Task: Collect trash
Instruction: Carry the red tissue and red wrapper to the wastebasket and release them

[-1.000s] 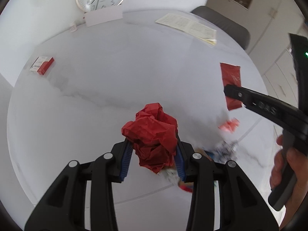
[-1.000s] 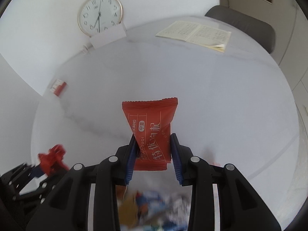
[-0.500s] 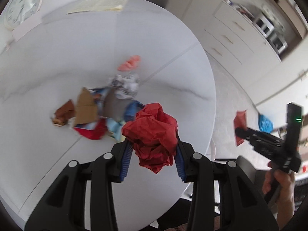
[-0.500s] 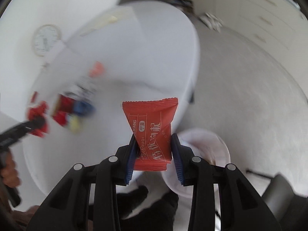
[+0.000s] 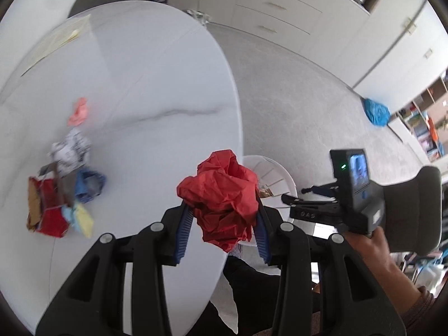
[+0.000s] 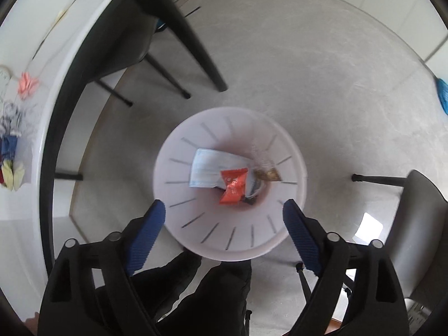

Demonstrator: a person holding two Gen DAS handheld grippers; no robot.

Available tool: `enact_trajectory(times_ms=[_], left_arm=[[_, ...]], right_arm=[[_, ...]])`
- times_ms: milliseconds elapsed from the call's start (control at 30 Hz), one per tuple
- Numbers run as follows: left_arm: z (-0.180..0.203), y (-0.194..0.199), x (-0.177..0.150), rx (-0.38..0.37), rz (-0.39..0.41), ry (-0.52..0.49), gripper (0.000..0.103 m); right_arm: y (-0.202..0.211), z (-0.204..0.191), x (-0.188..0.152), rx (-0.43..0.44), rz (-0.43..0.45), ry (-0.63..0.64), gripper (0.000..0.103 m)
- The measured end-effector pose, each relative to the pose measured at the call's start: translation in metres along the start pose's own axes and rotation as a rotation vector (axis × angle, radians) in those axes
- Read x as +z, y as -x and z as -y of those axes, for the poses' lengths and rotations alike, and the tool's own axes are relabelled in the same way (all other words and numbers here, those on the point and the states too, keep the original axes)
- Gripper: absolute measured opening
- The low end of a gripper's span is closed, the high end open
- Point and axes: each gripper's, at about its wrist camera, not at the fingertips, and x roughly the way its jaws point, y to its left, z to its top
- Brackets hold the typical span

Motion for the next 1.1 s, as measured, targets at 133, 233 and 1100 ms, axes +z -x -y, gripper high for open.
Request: enact_trajectory(times_ms=[133,233,1100], left_arm=[[0.033,-0.027,0.011,-0.041,-0.049,-0.074,0.039],[0.058,-0.05,0.016,-0.052,-0.091,-0.127,0.04],[0.022,0.009,0.014,0.054,0.024,0.066,0.095]], right_arm=[[0.04,0.025,0.001,-0.055,0.064,-0.034,0.096],[0.062,0.042,0.0,-0.085,0.109,-0.032,0.098],[0.126,0.02,0.008,-0.027,0.222,0.095,0.101]])
